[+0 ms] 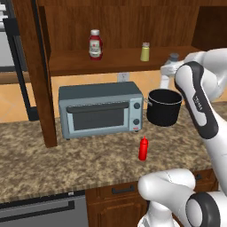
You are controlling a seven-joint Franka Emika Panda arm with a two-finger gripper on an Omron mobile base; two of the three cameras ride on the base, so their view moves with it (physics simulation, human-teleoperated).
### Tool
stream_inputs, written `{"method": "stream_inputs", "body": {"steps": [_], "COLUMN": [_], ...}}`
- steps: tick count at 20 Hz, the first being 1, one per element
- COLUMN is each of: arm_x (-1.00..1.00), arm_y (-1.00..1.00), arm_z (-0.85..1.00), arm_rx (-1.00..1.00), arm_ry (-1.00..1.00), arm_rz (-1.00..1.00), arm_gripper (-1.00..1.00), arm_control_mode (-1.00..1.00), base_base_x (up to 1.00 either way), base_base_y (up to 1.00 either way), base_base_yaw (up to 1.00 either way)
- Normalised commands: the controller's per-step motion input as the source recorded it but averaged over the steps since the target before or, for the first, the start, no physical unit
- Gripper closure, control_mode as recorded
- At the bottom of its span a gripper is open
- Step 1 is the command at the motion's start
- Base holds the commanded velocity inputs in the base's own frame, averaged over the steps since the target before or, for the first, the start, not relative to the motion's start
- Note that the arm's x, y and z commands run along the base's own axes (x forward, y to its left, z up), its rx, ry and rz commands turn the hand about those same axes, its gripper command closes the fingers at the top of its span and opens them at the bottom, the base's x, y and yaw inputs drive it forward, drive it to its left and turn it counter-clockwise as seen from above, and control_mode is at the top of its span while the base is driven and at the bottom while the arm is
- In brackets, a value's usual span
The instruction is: Put the shaker and condiment bottle from the counter next to their counterparts in the cabinet.
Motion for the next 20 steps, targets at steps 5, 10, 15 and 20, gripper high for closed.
{"method": "stream_inputs", "body": {"steps": [5, 10, 15, 20], "arm_x": [0.21, 0.28, 0.42, 0.41], "arm_y": [0.00, 0.00, 0.00, 0.00], "arm_z": [0.15, 0.17, 0.01, 0.00], "arm_rx": [0.00, 0.00, 0.00, 0.00], "arm_ry": [0.00, 0.00, 0.05, 0.06], "arm_rz": [-0.07, -0.05, -0.04, -0.02], "arm_gripper": [1.00, 1.00, 1.00, 1.00], "arm_control_mode": [-1.00, -1.00, -1.00, -1.00], "base_base_x": [0.00, 0.00, 0.00, 0.00], "base_base_y": [0.00, 0.00, 0.00, 0.00], "base_base_yaw": [0.00, 0.00, 0.00, 0.00]}}
